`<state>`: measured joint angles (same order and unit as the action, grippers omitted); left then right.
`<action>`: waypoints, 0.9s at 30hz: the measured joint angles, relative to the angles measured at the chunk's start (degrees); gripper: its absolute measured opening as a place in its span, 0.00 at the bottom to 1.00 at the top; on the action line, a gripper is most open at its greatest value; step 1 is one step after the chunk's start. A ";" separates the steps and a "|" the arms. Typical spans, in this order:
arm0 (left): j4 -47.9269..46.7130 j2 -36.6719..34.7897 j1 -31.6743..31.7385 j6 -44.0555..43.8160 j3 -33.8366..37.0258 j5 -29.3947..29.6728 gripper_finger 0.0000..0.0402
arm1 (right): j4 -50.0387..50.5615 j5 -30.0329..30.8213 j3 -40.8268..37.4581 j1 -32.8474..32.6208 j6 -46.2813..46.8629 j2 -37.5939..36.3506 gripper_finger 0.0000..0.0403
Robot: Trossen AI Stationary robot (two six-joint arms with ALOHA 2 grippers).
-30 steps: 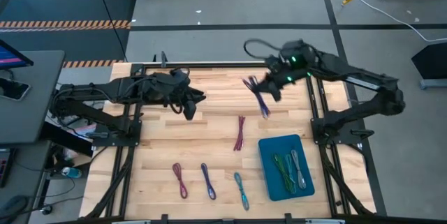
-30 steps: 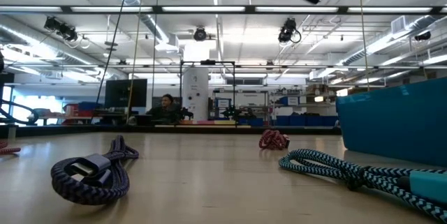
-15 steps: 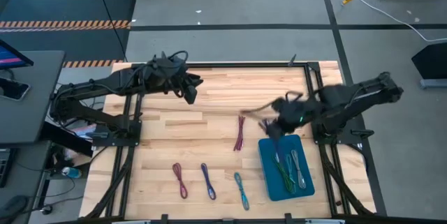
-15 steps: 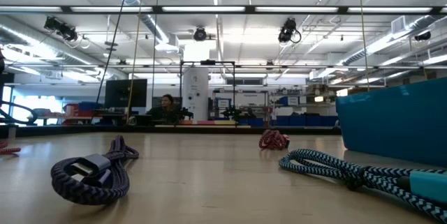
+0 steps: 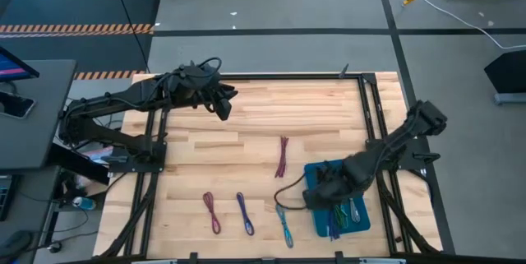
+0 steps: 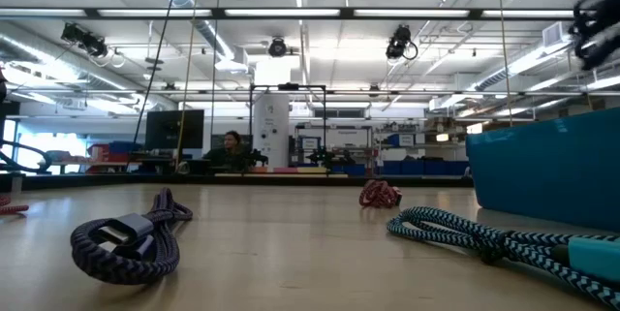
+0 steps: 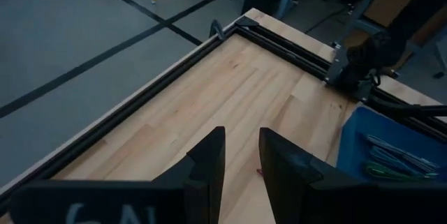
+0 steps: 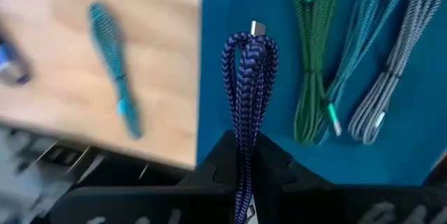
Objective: Pick and place USB-C Cables
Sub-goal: Put the top violet charger cable into the blue bin
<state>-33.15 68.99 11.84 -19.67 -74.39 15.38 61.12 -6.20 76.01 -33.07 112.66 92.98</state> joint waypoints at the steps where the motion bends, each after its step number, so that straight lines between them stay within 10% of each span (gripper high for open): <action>1: -0.21 0.00 0.00 0.00 0.00 0.01 0.23 | 0.52 0.76 0.00 -0.48 0.82 1.07 0.05; 13: -3.49 0.00 0.00 1.45 0.02 0.00 0.23 | 11.40 6.62 -0.02 -1.48 -4.13 8.23 0.05; 27: -3.53 0.00 0.00 0.91 0.02 -0.01 0.23 | -1.46 6.58 -8.93 -0.49 -4.69 7.84 0.05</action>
<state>-36.69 68.99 11.84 -18.76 -74.37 15.37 59.66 0.38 67.07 -33.56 107.97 100.82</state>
